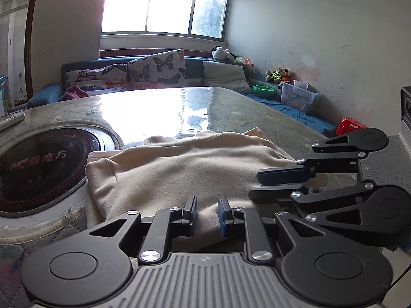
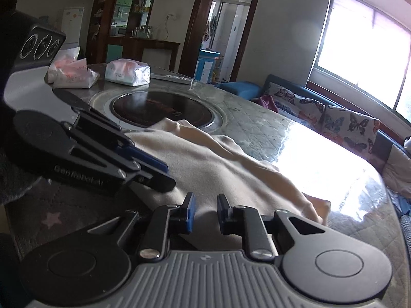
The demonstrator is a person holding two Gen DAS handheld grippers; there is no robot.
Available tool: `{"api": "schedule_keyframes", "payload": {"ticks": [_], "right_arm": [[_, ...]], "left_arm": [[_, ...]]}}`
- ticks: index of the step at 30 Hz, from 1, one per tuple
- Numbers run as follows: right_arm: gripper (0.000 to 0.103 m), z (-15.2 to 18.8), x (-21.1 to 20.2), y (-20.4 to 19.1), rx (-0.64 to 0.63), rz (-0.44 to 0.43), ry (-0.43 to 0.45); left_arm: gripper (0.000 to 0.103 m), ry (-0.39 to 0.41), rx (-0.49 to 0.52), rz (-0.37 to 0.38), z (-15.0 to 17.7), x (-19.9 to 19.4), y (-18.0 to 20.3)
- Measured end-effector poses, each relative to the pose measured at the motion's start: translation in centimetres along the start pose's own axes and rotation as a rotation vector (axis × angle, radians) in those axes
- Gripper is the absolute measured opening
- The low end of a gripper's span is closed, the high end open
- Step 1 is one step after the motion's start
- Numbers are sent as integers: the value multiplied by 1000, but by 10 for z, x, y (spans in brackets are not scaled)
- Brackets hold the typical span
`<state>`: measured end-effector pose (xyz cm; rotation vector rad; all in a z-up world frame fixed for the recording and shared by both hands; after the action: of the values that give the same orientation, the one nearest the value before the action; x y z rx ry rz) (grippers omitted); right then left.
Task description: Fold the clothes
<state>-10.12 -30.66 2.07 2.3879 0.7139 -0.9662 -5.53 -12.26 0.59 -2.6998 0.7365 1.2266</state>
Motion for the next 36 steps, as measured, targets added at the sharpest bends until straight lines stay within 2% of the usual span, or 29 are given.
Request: {"api": "schedule_keyframes", "payload": {"ticks": [15, 20, 25, 32, 36], "right_arm": [[18, 38, -24, 35, 144, 72, -21], [18, 41, -28, 44, 186, 46, -40], [18, 38, -35, 52, 241, 20, -22], [18, 40, -24, 54, 239, 16, -61], [18, 34, -28, 60, 237, 7, -52]], "left_arm": [[21, -9, 11, -6, -2, -1, 0], [21, -17, 21, -5, -8, -4, 3], [21, -3, 23, 31, -15, -5, 9], [21, -28, 45, 42, -17, 9, 16], [21, -18, 4, 45, -32, 11, 7]]}}
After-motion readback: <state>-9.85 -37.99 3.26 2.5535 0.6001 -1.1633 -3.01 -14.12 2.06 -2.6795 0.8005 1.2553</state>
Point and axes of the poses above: each gripper's, at about its wrist camera, not at the fingertips, and x roughly the way its jaws point, y to its right, z to its underside, the point moved 2 cm from there along x, roughly the way its jaws point, and after that the axes turned 15 degrees about -y, right-handed, at the moved point
